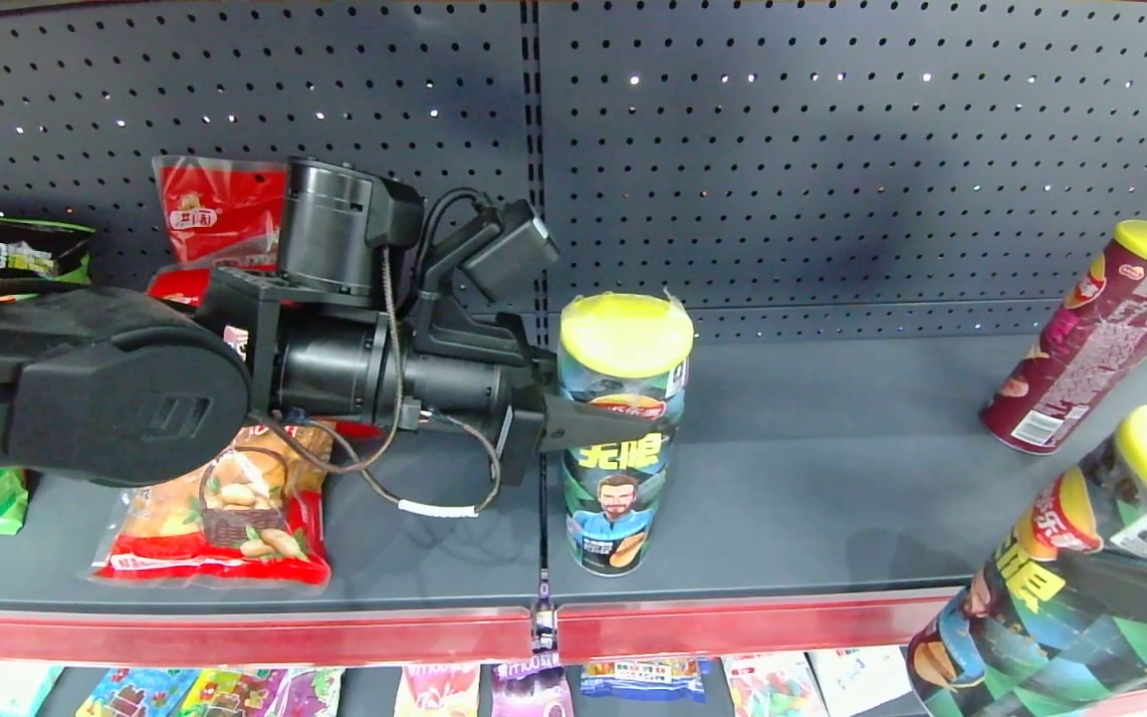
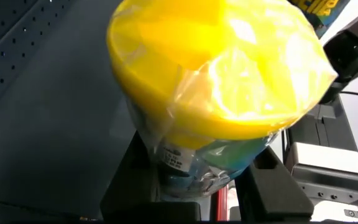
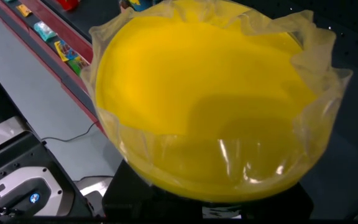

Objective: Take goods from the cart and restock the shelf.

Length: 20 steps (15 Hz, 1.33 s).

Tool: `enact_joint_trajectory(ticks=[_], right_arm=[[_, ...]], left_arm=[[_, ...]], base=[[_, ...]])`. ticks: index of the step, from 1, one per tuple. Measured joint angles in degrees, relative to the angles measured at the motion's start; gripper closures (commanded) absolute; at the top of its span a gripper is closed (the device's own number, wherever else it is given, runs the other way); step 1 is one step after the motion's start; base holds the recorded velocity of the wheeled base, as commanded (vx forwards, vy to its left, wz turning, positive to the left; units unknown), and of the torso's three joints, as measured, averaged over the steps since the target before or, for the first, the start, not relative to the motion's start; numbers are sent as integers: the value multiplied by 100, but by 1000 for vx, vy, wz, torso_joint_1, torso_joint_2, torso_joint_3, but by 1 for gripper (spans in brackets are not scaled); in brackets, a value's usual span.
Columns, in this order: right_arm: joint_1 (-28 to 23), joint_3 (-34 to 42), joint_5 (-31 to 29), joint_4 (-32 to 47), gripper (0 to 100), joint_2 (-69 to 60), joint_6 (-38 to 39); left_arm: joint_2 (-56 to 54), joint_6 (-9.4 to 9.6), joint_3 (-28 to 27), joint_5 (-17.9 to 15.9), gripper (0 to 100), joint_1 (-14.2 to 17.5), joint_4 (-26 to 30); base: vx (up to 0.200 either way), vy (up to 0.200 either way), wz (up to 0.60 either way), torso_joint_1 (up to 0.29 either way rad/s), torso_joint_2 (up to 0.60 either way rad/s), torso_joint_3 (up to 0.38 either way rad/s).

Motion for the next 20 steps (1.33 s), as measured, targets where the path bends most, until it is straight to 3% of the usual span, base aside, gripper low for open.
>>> enact_joint_trajectory(ticks=[15,16,20], right_arm=[[0,13,0,0,100,-20,0],[1,13,-2,0,100,-24,-5],[0,2,-2,0,100,-35,0]], left_arm=[[-251,-2,429,45,100,-182,-160],[-266,-2,446,48,0,-187,-157],[-255,-9,477,160,0,-182,-307]], base=[[0,0,0,0,0,0],[0,0,0,0,0,0],[0,0,0,0,0,0]])
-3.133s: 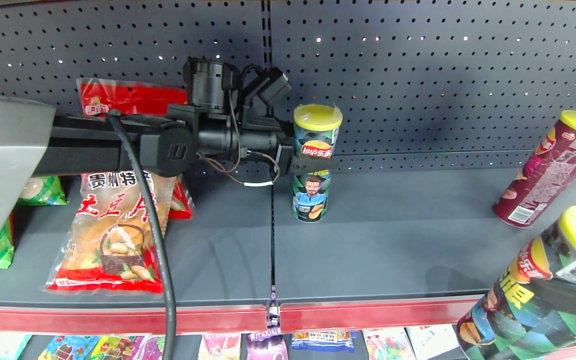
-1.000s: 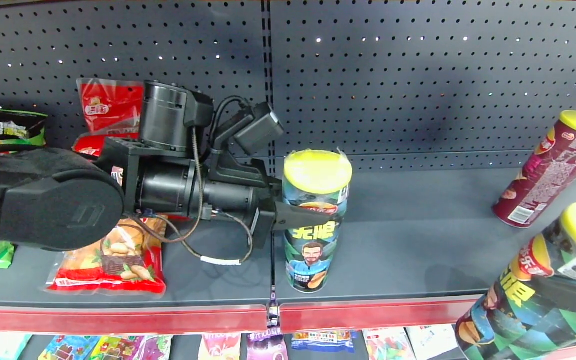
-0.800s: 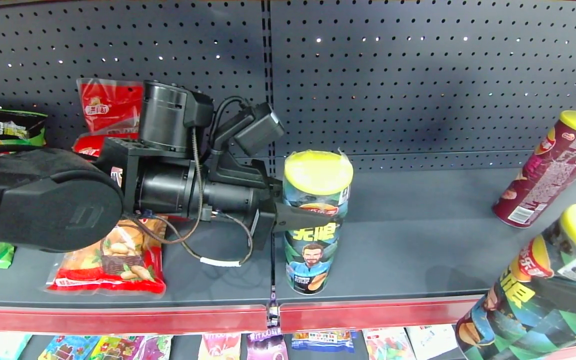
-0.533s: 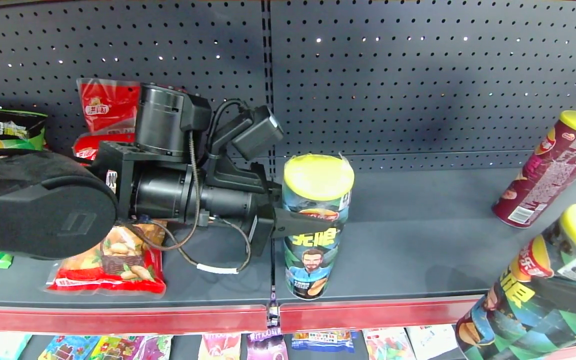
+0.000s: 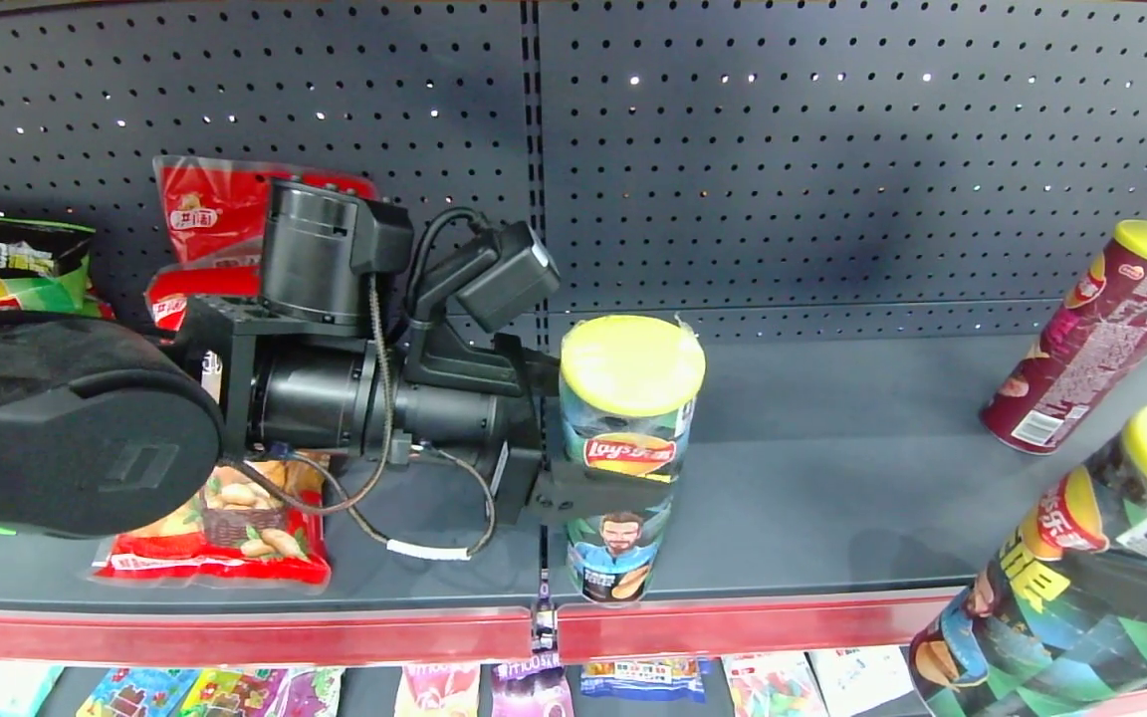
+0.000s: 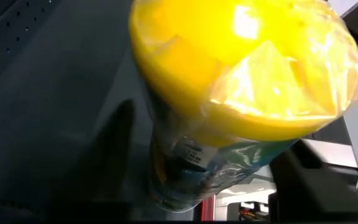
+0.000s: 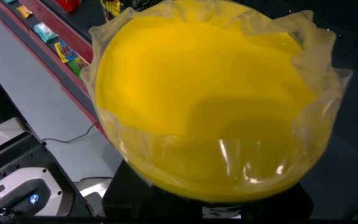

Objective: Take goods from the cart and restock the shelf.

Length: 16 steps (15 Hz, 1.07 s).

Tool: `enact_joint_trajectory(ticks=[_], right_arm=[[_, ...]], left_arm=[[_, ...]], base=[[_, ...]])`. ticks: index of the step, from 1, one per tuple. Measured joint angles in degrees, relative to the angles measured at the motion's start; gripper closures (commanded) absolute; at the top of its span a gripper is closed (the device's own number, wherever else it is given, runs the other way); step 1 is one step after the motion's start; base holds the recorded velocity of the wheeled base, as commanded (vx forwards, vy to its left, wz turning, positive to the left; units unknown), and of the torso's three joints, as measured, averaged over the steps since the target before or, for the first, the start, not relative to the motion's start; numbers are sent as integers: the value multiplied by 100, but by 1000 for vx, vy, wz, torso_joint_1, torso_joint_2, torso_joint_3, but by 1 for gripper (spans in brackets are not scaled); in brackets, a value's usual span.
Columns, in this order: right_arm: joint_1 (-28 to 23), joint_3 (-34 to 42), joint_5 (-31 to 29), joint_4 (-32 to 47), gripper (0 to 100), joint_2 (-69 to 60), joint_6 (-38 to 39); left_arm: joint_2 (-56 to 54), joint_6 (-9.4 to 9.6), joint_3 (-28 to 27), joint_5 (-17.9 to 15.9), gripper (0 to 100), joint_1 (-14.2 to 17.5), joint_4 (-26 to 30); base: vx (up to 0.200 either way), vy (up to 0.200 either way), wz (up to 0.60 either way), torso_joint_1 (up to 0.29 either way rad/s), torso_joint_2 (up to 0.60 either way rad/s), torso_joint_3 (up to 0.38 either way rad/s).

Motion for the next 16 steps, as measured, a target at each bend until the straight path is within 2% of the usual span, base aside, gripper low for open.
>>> enact_joint_trajectory(ticks=[3,6,10,13,16], right_arm=[[0,-72,2,2,100,55,-7],[9,-254,20,-9,100,229,-5],[21,-808,38,-39,100,833,-2],[28,-1139,33,-691,100,1441,-5],[26,-1348,30,-1025,100,2061,-2]], left_arm=[[-62,0,160,20,0,9,-24],[-328,1,560,104,0,91,-35],[-1002,1,1336,115,0,430,-30],[-1565,1,1960,115,0,706,-30],[-2153,1,2494,137,0,942,-33]], base=[[0,0,0,0,0,0],[0,0,0,0,0,0],[0,0,0,0,0,0],[0,0,0,0,0,0],[0,0,0,0,0,0]])
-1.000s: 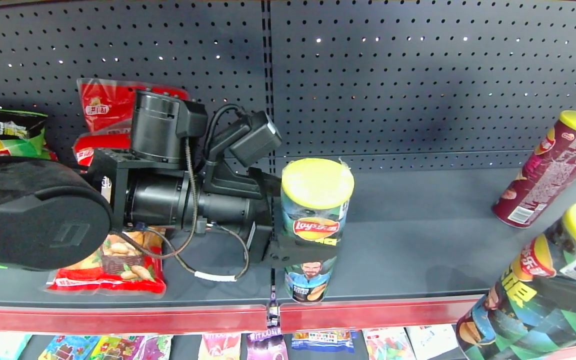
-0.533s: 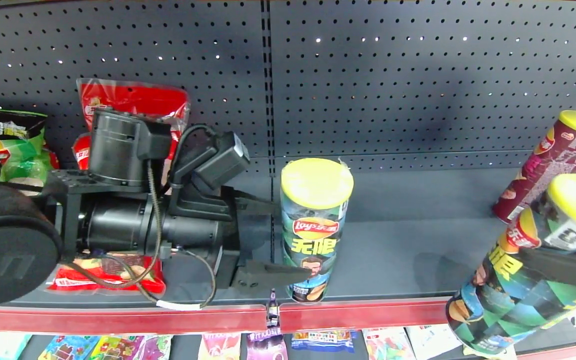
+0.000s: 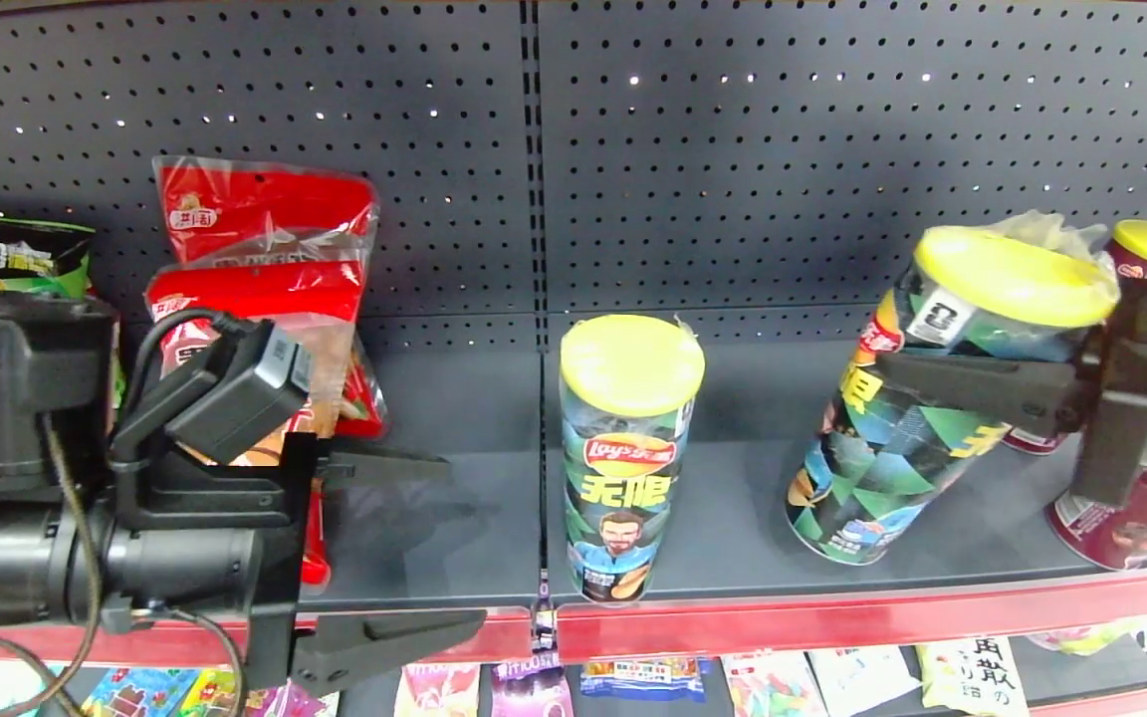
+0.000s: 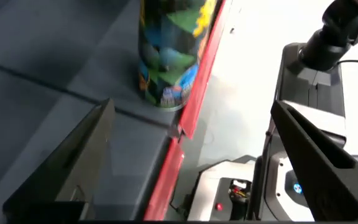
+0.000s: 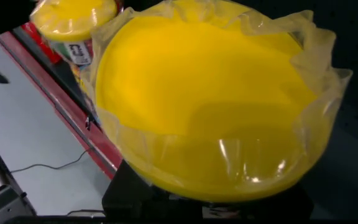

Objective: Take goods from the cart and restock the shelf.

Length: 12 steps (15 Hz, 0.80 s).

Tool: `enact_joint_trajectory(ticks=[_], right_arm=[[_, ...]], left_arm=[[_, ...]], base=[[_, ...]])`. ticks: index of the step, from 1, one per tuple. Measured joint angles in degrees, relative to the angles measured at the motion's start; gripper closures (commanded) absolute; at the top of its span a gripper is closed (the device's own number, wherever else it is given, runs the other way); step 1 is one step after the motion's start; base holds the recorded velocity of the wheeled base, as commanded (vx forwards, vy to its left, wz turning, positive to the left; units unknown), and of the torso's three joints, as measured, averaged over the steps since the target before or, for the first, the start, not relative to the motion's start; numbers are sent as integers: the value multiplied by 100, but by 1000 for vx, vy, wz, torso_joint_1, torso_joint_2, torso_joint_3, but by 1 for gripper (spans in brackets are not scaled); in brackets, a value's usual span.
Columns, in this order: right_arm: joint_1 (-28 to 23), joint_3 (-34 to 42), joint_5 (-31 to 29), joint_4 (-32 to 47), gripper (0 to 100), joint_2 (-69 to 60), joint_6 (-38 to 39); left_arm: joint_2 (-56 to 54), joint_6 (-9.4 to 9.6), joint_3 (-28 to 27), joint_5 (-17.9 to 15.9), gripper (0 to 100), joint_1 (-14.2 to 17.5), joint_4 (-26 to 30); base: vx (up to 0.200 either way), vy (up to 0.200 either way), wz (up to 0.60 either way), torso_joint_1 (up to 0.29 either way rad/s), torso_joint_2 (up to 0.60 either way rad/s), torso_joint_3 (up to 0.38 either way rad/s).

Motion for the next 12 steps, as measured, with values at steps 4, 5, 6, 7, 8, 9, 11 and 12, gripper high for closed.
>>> enact_joint_trajectory(ticks=[4,5,6,7,8,9,11,12], right_arm=[[9,-672,196,-57,100,874,2],[-2,-885,262,-66,100,1092,2],[-37,-1089,306,-66,100,1315,0],[-63,-1243,330,-66,100,1503,-2],[-77,-1389,336,-68,100,1687,-5],[-83,-1530,336,-117,100,1872,-5],[-88,-1753,339,-334,100,2189,-5],[-89,-1841,339,-375,100,2315,-7]], left_arm=[[-970,-422,631,340,0,196,17],[-1246,-649,780,490,0,207,20],[-1529,-866,935,638,0,218,28],[-1752,-1002,1051,728,0,221,35],[-1918,-1041,1125,789,0,222,35],[-2042,-1051,1167,819,0,224,35],[-2182,-1051,1202,827,0,224,35],[-2213,-1052,1207,830,0,224,38]], base=[[0,0,0,0,0,0],[0,0,0,0,0,0],[0,0,0,0,0,0],[0,0,0,0,0,0],[0,0,0,0,0,0],[0,0,0,0,0,0],[0,0,0,0,0,0],[0,0,0,0,0,0]])
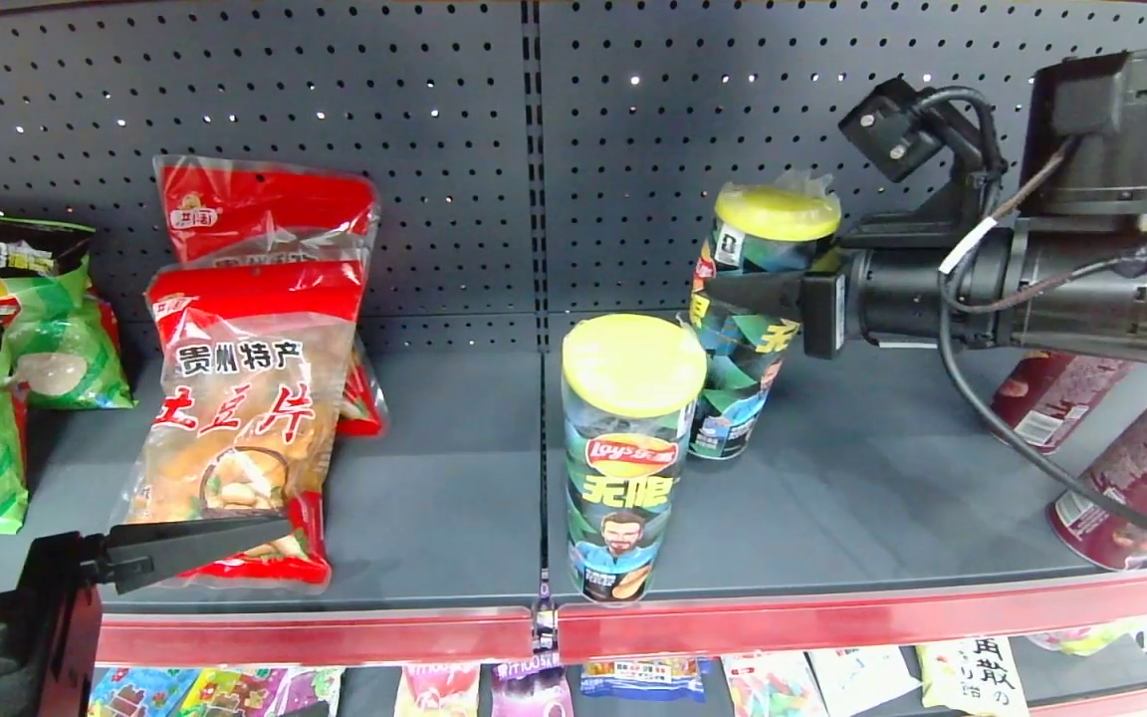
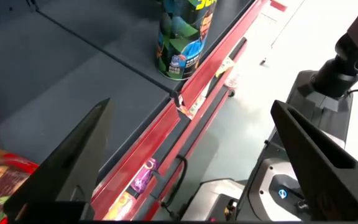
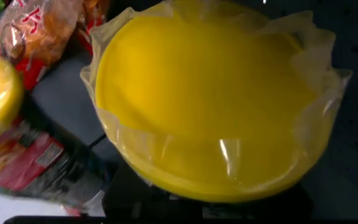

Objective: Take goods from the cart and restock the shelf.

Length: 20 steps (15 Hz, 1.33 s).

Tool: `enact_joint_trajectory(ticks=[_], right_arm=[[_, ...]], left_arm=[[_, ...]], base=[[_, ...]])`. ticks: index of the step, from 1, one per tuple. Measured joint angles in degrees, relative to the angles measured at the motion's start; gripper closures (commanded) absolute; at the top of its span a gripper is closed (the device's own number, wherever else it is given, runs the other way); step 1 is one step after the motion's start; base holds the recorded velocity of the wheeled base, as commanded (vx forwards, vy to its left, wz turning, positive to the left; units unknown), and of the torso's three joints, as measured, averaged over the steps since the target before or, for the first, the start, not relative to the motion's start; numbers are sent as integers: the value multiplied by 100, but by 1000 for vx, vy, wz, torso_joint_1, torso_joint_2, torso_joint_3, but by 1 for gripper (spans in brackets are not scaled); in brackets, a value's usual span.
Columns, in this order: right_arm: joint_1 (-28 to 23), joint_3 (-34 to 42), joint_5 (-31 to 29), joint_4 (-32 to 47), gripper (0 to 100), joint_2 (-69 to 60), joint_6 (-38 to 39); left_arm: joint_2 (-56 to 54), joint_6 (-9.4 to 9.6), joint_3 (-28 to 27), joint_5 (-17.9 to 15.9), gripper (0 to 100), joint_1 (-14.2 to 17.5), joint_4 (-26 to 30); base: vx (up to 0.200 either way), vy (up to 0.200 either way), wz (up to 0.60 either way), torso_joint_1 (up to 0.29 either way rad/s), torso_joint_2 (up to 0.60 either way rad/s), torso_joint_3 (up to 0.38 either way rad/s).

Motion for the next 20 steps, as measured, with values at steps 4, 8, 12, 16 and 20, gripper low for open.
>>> enact_joint_trajectory(ticks=[4,8,12,16,20], right_arm=[[26,-425,148,-54,100,439,-11],[169,-819,249,-243,100,880,-20],[321,-1079,244,-235,100,1211,0],[419,-1125,208,-233,100,1374,-6],[469,-1108,200,-199,100,1403,0]], left_arm=[[-55,0,11,79,0,0,-2],[-80,-21,12,163,0,2,-2],[-89,-29,-5,212,0,-2,-10],[-85,-27,-11,212,0,0,-10],[-69,-27,-35,205,0,0,-11]], base=[[0,0,0,0,0,0],[0,0,0,0,0,0],[0,0,0,0,0,0],[0,0,0,0,0,0],[0,0,0,0,0,0]])
